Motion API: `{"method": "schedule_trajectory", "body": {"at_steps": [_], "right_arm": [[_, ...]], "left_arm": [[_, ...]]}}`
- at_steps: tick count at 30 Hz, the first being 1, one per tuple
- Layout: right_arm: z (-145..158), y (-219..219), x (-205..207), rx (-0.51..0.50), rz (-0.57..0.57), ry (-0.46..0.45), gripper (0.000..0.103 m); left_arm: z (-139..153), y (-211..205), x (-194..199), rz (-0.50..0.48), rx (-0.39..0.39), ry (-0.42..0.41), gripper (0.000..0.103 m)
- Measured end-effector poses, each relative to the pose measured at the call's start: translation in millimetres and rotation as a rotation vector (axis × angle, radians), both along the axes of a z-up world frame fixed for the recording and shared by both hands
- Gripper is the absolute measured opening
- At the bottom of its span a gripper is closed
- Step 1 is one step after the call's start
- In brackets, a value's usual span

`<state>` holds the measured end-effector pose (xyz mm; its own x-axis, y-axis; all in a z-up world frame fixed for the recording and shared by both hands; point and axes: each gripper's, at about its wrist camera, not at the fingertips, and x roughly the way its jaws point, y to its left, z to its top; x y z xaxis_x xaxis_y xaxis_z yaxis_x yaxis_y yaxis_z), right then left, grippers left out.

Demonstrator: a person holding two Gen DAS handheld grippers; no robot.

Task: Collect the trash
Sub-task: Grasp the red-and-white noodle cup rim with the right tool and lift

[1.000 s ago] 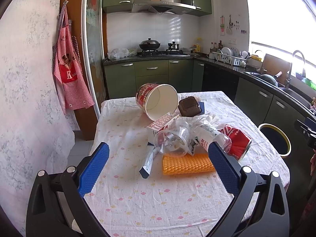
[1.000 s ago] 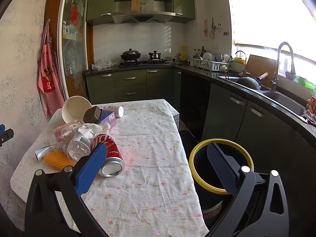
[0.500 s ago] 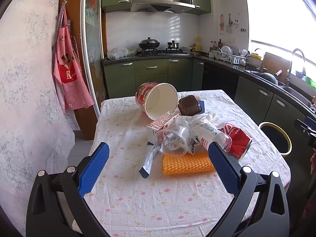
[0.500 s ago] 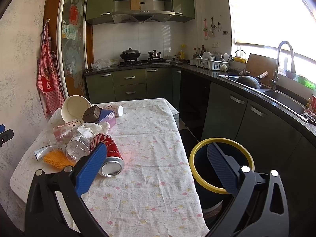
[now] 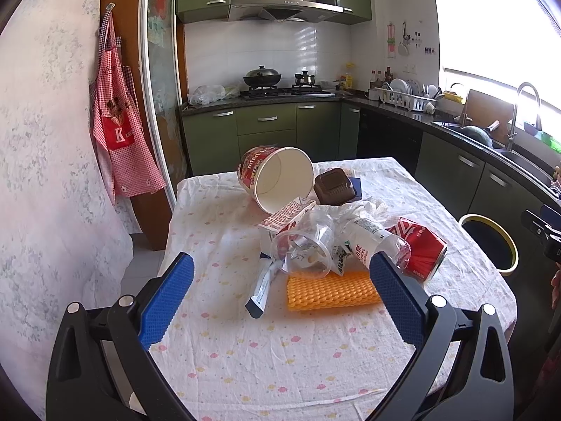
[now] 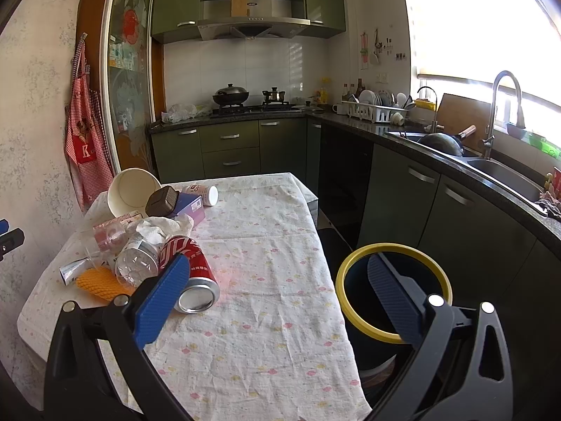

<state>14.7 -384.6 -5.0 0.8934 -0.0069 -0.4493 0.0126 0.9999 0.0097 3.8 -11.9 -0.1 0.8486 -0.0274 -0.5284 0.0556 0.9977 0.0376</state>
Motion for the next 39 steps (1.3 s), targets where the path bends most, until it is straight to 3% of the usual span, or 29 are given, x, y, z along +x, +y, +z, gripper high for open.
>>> {"method": "schedule_trajectory", "body": {"at_steps": [10, 15, 19, 28, 33, 36, 39], "right_arm": [[-2.2, 3.2, 5.7, -0.011, 0.017, -0.009, 0.097], [4.6, 11.0, 33.7, -0.01, 0.131, -0.023, 0.097], [18.2, 25.3, 74.2, -0.005, 0.279, -0.033, 0.097], [37.8, 107.2, 188.0, -0.136, 0.561, -0.025, 0.097], [24.6, 166.2, 251.1, -0.196, 0.689, 0.035, 0.096], [9.7, 197.6, 281.7, -0.261, 0.753, 0.094, 0.081], [-6.0, 215.4, 300.7, -0.32, 0.807, 0.132, 0.074]], "left_arm": [[-4.5, 2.4, 13.1, 0.002, -0.003, 0.022, 0.099], [-5.1, 17.4, 40.6, 0.036, -0.016, 0.026, 0.099], [0.9, 38.3, 77.3, 0.088, -0.032, -0.001, 0.099], [-10.7, 79.0, 168.1, 0.227, 0.0, 0.018, 0.099], [-33.3, 90.7, 206.0, 0.207, -0.043, 0.046, 0.099], [-47.0, 88.4, 216.8, 0.203, -0.024, 0.045, 0.099], [-57.2, 87.4, 227.6, 0.201, -0.03, 0.048, 0.099]]}}
